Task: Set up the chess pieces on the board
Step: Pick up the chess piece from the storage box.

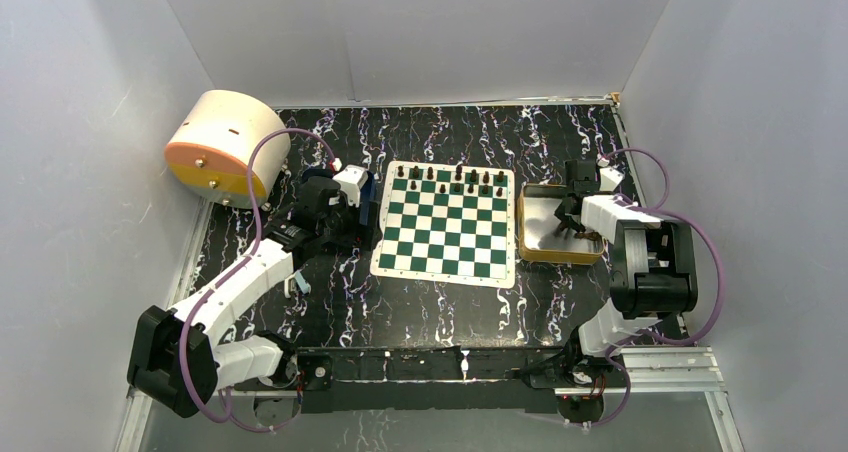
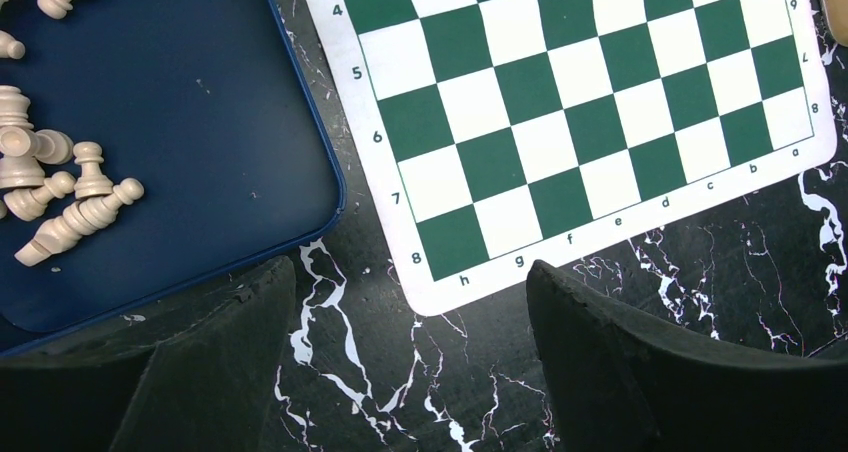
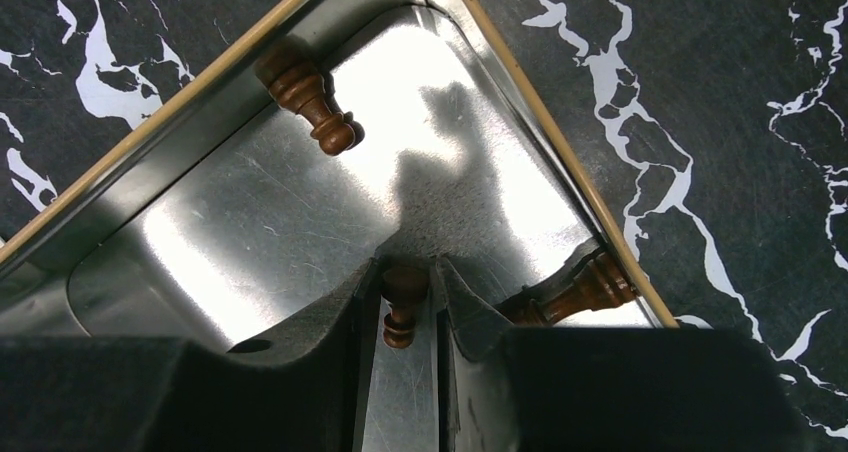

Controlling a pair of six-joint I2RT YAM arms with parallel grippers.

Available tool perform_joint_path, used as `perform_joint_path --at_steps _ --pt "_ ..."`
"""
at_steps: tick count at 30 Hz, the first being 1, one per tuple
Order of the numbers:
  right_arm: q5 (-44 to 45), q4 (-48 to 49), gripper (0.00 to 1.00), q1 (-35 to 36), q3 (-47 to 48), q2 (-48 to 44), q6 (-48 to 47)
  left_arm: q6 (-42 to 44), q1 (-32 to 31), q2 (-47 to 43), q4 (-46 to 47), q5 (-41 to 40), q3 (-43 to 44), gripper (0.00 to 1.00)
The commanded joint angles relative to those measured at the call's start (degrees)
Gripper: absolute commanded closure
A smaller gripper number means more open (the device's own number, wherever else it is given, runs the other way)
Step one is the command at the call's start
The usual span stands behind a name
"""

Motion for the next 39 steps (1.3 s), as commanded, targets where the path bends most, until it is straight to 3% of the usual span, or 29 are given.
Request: perform_joint_path --at_steps 1,12,22,28,34,39 --pt "-0.74 0.98 0.68 -0.20 0.13 -0.09 0.71 0.67 0.24 -1.05 0.52 -0.24 -0.17 0.18" --pt "-2.92 -2.66 0.82 -0.21 3.58 -1.86 -2.82 -0.02 0.24 -1.39 0.65 -0.67 -0.38 0.22" --pt "-4.83 -10.77 0.85 -0.12 8.97 -4.20 -7.54 -0.51 0.24 -1.48 0.76 -0.15 -0.55 0.26" --pt "-15.10 -13.15 0.84 -0.11 9.95 -8.49 -3.54 -4.62 0.24 -1.02 2.78 1.39 0.47 0.31" --pt "-29.83 -9.21 0.83 0.50 6.76 -13.95 6.02 -14.22 0.24 0.69 8.55 7.06 3.45 0.36" --pt "-35.02 -7.26 0.83 4.36 6.27 -15.54 11.90 -19.74 0.16 3.82 11.09 9.46 6.28 0.40"
